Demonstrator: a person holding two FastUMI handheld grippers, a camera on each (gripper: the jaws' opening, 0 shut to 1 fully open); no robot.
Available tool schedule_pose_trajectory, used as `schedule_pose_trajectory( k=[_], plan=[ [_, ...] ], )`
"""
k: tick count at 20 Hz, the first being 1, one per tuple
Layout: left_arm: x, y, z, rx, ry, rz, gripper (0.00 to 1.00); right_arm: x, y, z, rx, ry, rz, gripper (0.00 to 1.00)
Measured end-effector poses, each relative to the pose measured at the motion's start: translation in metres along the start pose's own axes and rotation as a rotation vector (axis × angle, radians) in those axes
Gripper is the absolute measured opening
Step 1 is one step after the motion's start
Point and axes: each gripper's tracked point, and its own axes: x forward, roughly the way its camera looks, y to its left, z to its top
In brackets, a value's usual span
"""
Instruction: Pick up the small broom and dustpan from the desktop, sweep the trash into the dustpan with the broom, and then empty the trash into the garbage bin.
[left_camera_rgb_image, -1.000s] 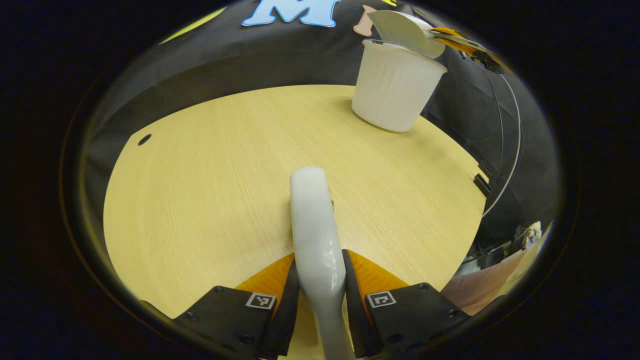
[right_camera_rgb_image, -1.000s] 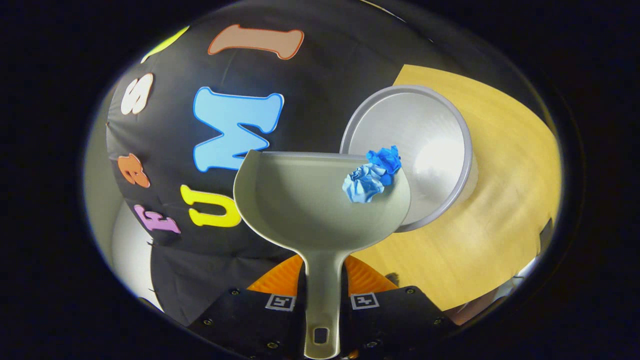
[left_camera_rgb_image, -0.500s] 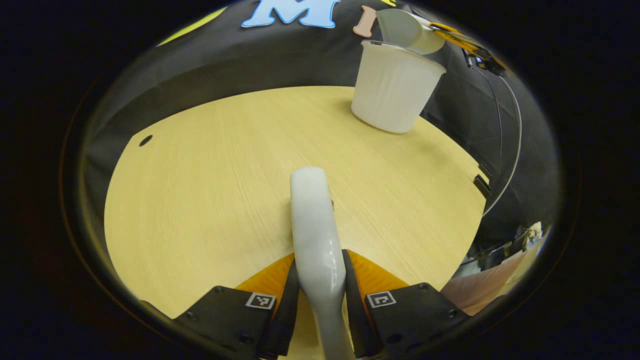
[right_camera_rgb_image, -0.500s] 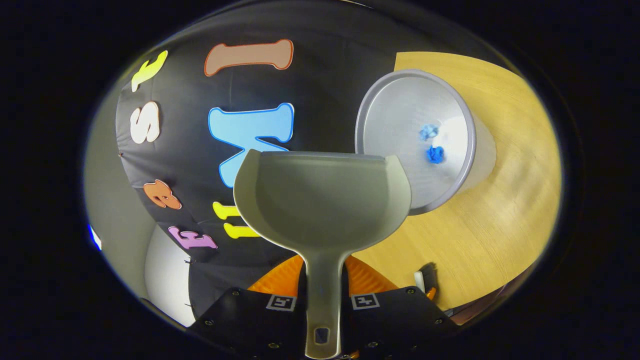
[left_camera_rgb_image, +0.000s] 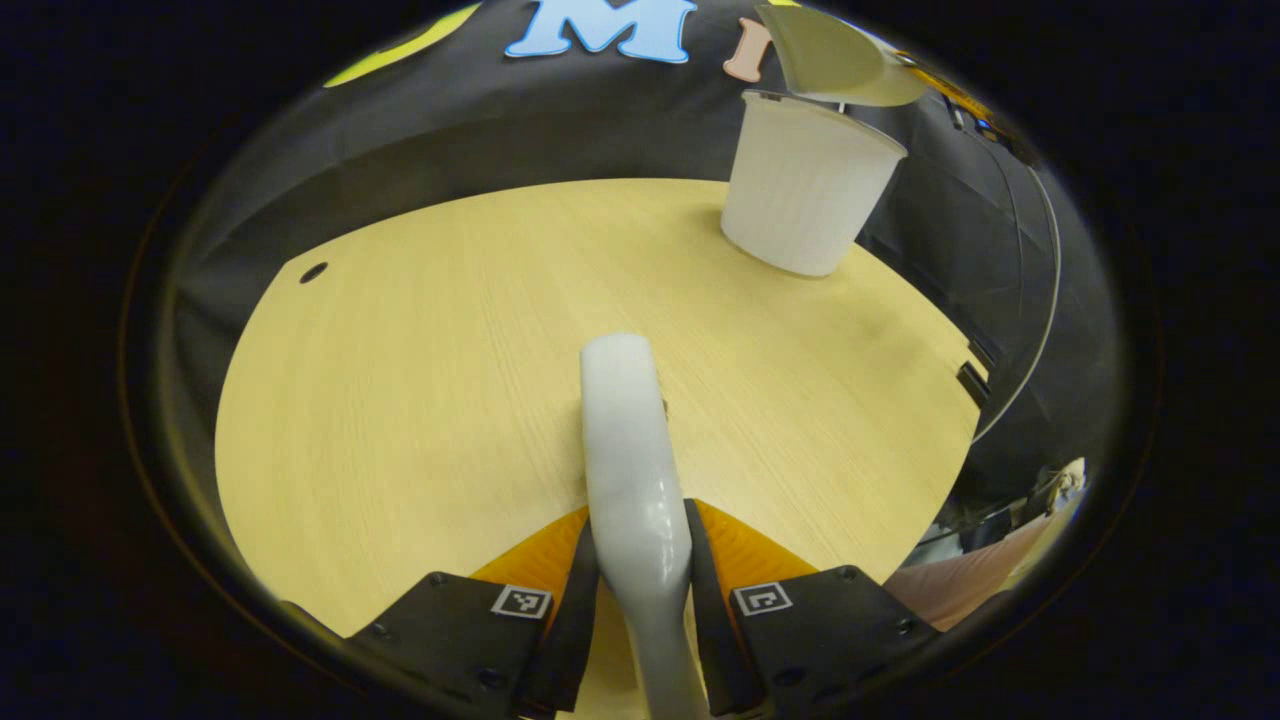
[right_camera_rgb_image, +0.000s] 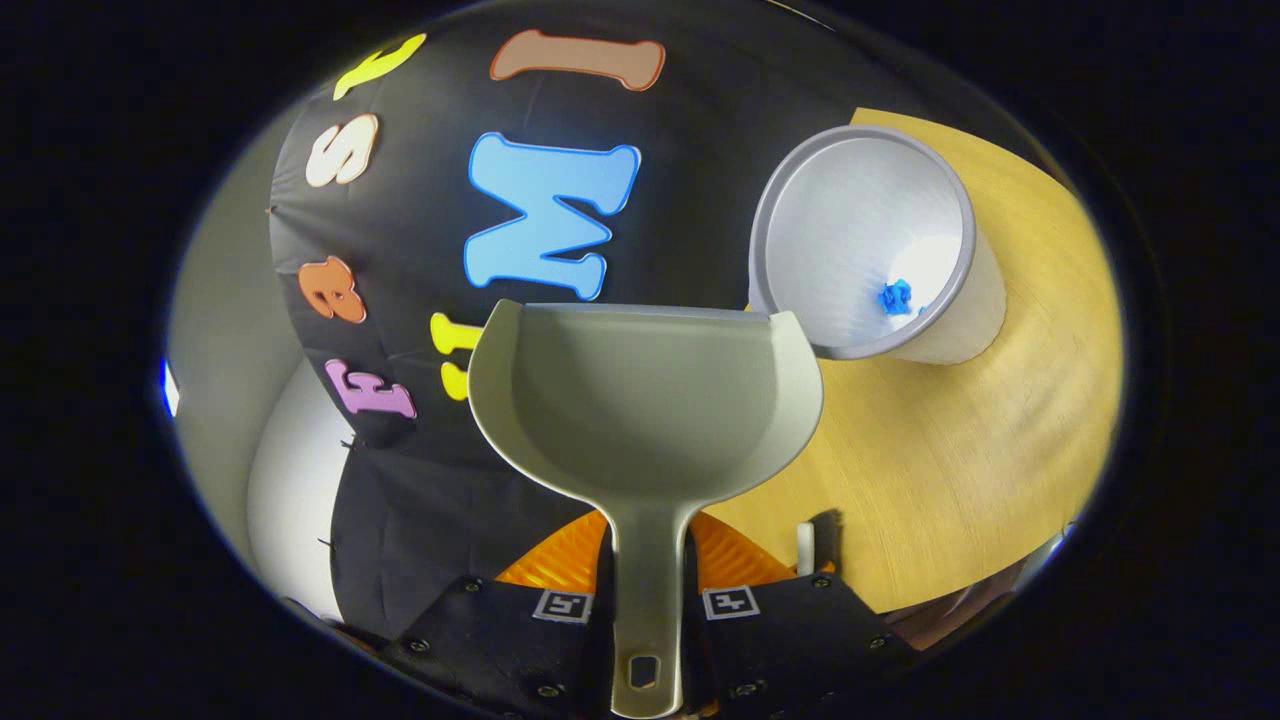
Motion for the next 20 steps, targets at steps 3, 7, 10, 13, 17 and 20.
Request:
schedule_pose_trajectory(
  k=[3, 7, 10, 13, 17, 20],
  plan=[
    [-0.005, 0.013, -0.003, -0.024, -0.001, 0.026, 0.53, 0.001, 0.004, -0.028, -0.053, 0.041, -0.002, 0.25],
    [-0.010, 0.032, -0.007, -0.056, -0.004, 0.068, 0.53, 0.008, -0.001, -0.069, -0.135, 0.096, -0.039, 0.25],
    [-0.013, 0.044, -0.009, -0.073, -0.007, 0.095, 0.53, 0.016, -0.021, -0.098, -0.225, 0.129, -0.096, 0.26],
    [-0.017, 0.054, -0.010, -0.080, -0.011, 0.113, 0.52, 0.031, -0.059, -0.118, -0.291, 0.144, -0.197, 0.25],
    [-0.021, 0.061, -0.014, -0.082, -0.010, 0.108, 0.51, 0.053, -0.097, -0.134, -0.304, 0.144, -0.282, 0.26],
    [-0.025, 0.068, -0.014, -0.089, -0.013, 0.109, 0.50, 0.061, -0.129, -0.139, -0.313, 0.137, -0.342, 0.26]
  ],
)
